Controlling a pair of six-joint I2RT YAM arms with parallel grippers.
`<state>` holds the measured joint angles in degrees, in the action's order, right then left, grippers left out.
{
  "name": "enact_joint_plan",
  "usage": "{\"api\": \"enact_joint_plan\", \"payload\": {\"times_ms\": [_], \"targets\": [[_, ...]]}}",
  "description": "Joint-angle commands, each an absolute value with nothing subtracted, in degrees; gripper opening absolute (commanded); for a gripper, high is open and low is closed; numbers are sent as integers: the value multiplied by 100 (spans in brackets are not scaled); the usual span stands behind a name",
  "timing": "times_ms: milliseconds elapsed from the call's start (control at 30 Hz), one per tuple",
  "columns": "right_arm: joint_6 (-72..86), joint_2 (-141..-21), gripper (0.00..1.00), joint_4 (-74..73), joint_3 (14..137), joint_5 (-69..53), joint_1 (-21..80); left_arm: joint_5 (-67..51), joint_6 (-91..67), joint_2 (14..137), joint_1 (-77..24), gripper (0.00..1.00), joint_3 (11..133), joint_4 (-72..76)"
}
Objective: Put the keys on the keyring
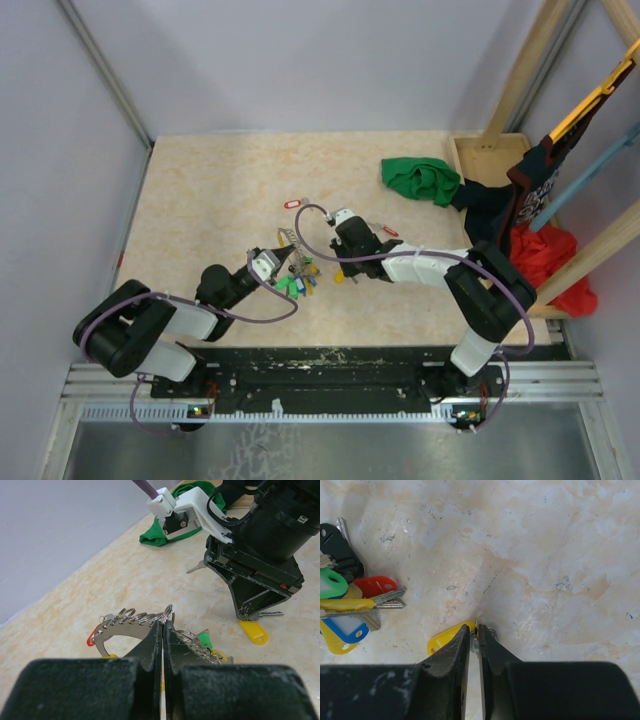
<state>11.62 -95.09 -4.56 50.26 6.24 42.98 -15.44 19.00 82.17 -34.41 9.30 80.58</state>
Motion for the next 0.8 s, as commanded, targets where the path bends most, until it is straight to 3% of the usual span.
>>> {"api": "enact_joint_plan", "payload": {"times_ms": [0,767], "targets": [[1116,-9283,14,-456,5156,539,4282,-1600,1802,8061,-3468,0,972,8323],[1107,-9679,12,-371,5217,634,4280,-1644,1794,8095,-3463,0,999,8293]]}}
